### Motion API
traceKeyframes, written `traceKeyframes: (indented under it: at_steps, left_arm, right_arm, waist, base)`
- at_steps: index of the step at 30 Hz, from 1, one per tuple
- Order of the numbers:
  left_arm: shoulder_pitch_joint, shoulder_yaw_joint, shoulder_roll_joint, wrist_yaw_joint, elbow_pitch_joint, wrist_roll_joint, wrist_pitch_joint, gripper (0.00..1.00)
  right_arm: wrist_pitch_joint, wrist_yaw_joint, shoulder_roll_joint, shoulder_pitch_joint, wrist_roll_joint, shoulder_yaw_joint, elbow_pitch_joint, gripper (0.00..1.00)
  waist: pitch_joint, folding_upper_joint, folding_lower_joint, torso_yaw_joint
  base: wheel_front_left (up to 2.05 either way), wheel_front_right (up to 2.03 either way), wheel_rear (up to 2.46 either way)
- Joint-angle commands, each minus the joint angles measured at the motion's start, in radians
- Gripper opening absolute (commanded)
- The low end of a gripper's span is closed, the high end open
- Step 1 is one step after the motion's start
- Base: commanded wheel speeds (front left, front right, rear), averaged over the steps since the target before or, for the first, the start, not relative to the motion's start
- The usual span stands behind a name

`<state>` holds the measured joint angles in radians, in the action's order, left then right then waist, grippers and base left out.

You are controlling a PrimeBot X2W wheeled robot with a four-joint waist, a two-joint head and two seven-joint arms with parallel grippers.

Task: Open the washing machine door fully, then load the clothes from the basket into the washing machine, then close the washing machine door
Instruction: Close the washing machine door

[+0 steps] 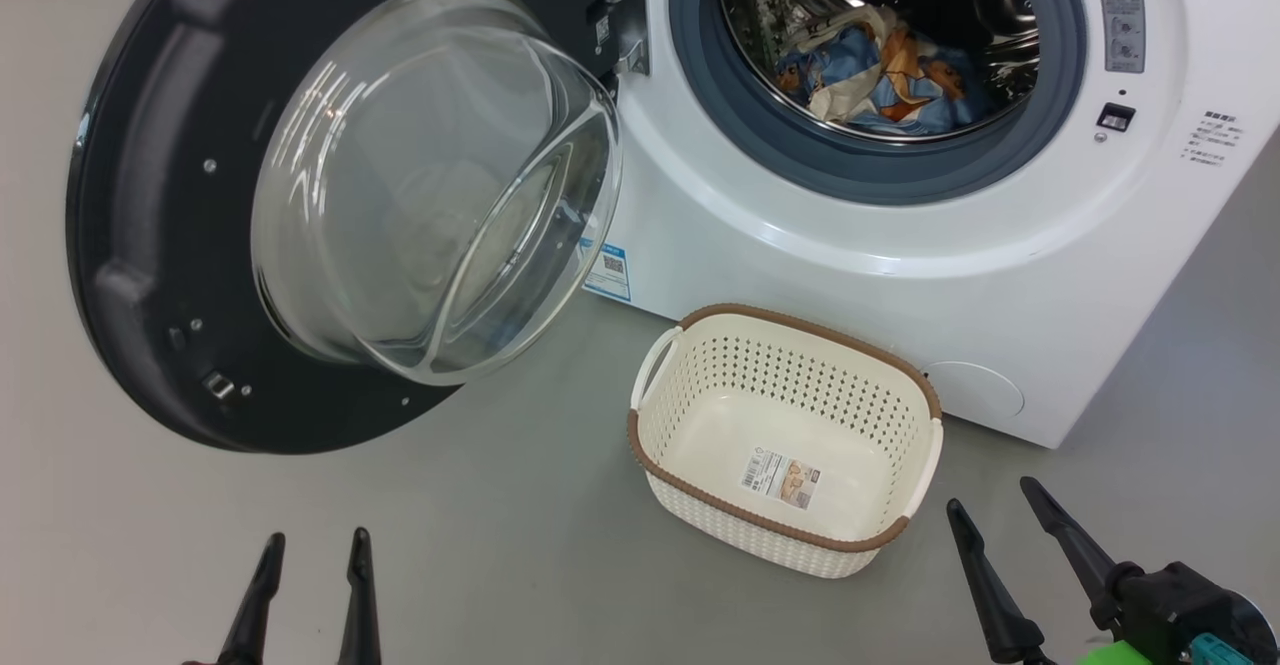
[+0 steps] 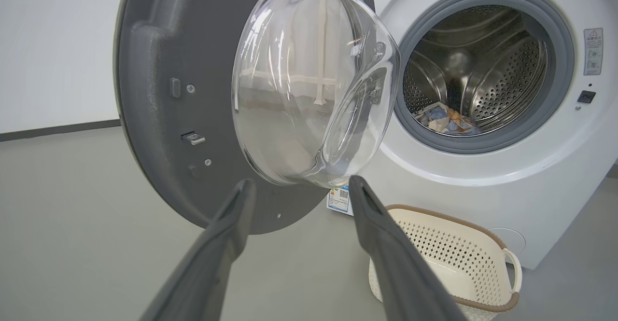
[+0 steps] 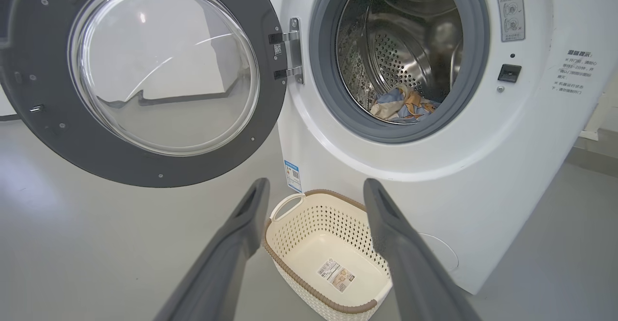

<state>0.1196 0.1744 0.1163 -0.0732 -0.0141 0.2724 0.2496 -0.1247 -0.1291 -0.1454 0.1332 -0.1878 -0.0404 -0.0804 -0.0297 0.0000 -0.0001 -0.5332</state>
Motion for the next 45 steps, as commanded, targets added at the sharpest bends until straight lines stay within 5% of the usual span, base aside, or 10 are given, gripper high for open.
traceKeyframes:
  at_steps: [1,11,12,13,14,15,30,35,40,45]
  left_arm:
    - [-0.021,-0.042,0.002,0.001,0.034,-0.012,0.012,1.0]
    - [-0.007,-0.063,-0.022,0.014,0.046,-0.028,0.012,1.0]
    - [-0.008,-0.065,-0.024,0.017,0.045,-0.029,0.012,0.87]
    - [-0.008,-0.065,-0.025,0.02,0.044,-0.03,0.012,0.46]
    - [-0.009,-0.066,-0.027,0.023,0.042,-0.03,0.012,0.16]
    - [-0.009,-0.066,-0.028,0.027,0.041,-0.03,0.012,0.0]
    - [-0.018,-0.086,-0.047,0.098,0.048,0.032,0.012,0.0]
    - [-0.029,-0.125,-0.064,0.174,0.102,0.405,0.012,0.0]
    - [-0.05,-0.141,-0.066,0.2,0.179,0.997,0.009,0.0]
    - [-0.075,-0.213,-0.055,0.203,0.219,1.254,-0.051,0.0]
  right_arm:
    - [0.001,-0.002,-0.019,-0.042,-0.009,-0.028,-0.022,1.0]
    - [-0.002,-0.002,-0.033,-0.058,-0.02,-0.042,-0.005,1.0]
    - [-0.003,-0.002,-0.033,-0.057,-0.02,-0.042,-0.003,1.0]
    - [-0.003,-0.002,-0.032,-0.056,-0.02,-0.041,-0.002,1.0]
    - [-0.004,-0.002,-0.032,-0.056,-0.021,-0.041,-0.001,1.0]
    - [-0.005,-0.002,-0.031,-0.055,-0.021,-0.041,0.0,1.0]
    - [-0.004,-0.002,-0.026,-0.046,-0.018,-0.038,-0.002,1.0]
    - [-0.001,-0.002,-0.023,-0.04,-0.015,-0.034,-0.009,1.0]
    - [-0.001,-0.002,-0.021,-0.032,-0.014,-0.028,-0.013,1.0]
    - [0.0,-0.002,-0.014,-0.022,-0.012,-0.019,-0.02,1.0]
  waist:
    - [-0.008,0.0,0.0001,-0.005]
    - [-0.007,0.0,0.0001,-0.005]
    - [-0.006,0.0,0.0001,-0.005]
    - [-0.005,0.0,0.0001,-0.004]
    - [-0.004,0.0,0.0001,-0.004]
    - [-0.003,0.0,0.0001,-0.004]
    - [0.007,0.0,0.0001,-0.001]
    - [0.007,0.0,0.0001,0.0]
    - [0.009,0.0,0.0001,0.002]
    - [0.01,0.0,0.0001,0.004]
  base:
    - [0.0,0.0,0.0]
    - [0.0,0.0,0.0]
    - [0.0,0.0,0.0]
    - [0.0,0.0,0.0]
    - [0.0,0.0,0.0]
    - [0.0,0.0,0.0]
    - [0.0,0.0,0.0]
    - [0.0,0.0,0.0]
    - [0.0,0.0,0.0]
    - [0.0,0.0,0.0]
